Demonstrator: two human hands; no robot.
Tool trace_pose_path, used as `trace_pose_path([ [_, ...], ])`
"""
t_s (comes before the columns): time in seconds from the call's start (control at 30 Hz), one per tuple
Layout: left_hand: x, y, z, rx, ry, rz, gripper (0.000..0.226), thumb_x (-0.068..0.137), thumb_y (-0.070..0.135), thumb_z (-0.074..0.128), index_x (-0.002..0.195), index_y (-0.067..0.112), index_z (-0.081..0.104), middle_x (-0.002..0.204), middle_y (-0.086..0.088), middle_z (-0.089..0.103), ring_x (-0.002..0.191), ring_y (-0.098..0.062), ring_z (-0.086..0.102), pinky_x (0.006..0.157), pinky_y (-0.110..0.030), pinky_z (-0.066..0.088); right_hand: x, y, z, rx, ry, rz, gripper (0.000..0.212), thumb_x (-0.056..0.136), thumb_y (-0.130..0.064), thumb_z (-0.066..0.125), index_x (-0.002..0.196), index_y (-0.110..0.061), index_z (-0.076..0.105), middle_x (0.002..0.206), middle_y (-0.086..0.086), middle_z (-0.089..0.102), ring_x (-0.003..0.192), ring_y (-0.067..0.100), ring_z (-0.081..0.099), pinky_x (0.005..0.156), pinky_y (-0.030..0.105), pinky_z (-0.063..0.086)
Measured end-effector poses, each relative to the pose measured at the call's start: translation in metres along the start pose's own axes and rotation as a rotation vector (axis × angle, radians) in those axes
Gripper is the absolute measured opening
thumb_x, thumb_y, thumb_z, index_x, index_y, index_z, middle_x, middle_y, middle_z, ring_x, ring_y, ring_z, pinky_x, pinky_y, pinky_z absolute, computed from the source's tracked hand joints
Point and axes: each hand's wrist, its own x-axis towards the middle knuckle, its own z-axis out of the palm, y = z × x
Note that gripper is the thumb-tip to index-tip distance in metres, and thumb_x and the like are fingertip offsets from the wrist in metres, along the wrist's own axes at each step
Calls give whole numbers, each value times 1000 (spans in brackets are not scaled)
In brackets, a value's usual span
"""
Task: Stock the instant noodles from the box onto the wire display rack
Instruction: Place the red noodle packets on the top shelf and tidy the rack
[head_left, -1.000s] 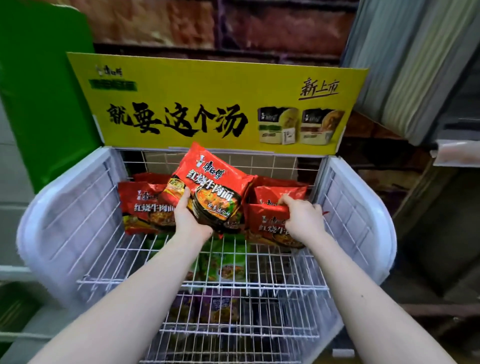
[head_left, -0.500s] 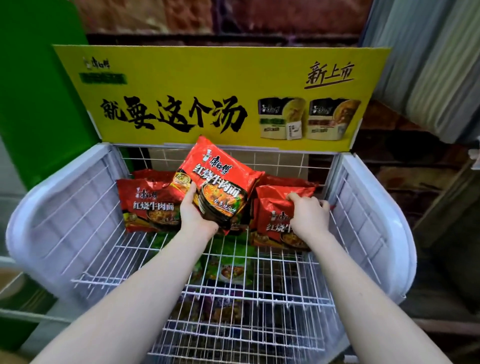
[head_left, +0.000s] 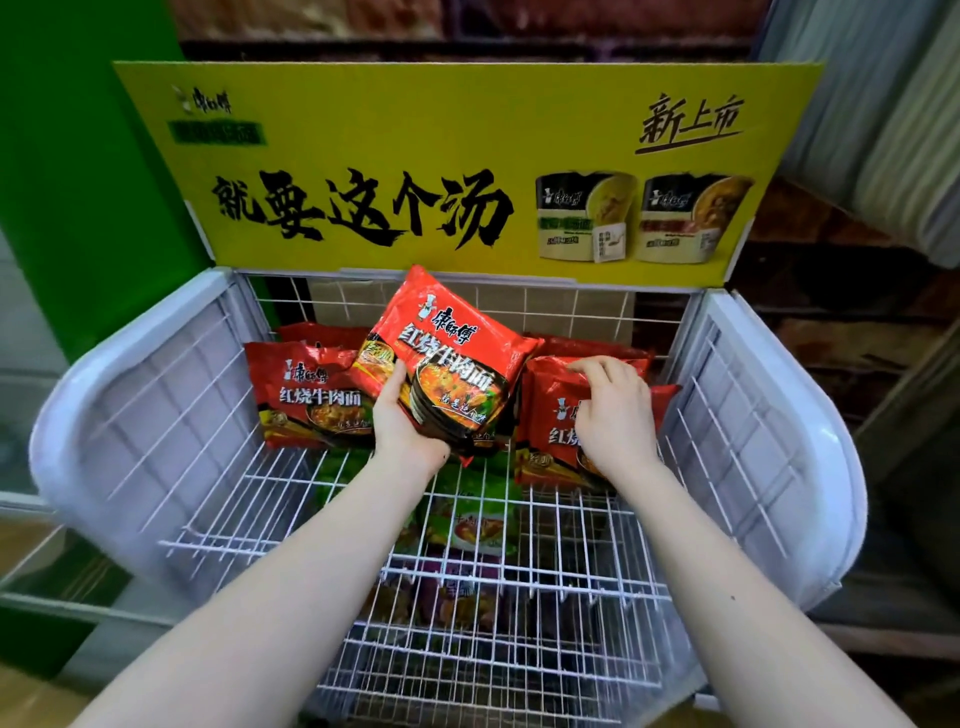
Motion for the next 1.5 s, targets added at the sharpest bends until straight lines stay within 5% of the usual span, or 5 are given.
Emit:
trace_pose_path([
  [0.47, -32, 40, -24, 138, -5, -27, 36, 89, 35, 55, 114, 10, 64, 112, -14, 68, 103, -30, 62, 80, -43, 51, -30, -106, 24, 851, -333, 423, 31, 92, -33, 55, 114, -12, 46, 113, 13, 62, 89, 30, 65, 55, 28, 50],
  [0.8, -35, 88, -99, 510, 325, -78, 43, 87, 30, 62, 124, 8, 56, 107, -14, 65, 89, -27, 62, 66, -35, 50, -53, -166, 76, 694, -370, 345, 42, 90, -25, 61, 125, -9, 46, 115, 2, 57, 104, 21, 57, 92, 36, 48],
  [1.1, -25, 128, -112, 287, 381, -51, 24, 90, 24, 57, 109, 10, 51, 88, -14, 56, 78, -26, 56, 85, -40, 47, -35, -199, 117, 738, -364, 354, 42, 92, -19, 57, 131, -11, 43, 117, 5, 58, 83, 15, 58, 60, 17, 45],
  [1.23, -10, 134, -118, 299, 422, -76, 56, 86, 35, 60, 131, 5, 42, 128, -16, 51, 120, -31, 49, 102, -42, 37, -23, -205, 132, 735, -368, 403, 43, 95, -14, 51, 136, -14, 39, 84, 3, 57, 57, 11, 49, 47, 20, 40],
  [1.5, 7, 125, -129, 252, 499, -74, 65, 91, 30, 56, 144, 5, 29, 145, -23, 34, 129, -31, 44, 106, -35, 37, -16, -198, 144, 801, -399, 533, 39, 93, -13, 53, 130, -12, 40, 115, 12, 57, 58, 10, 50, 51, 22, 40],
])
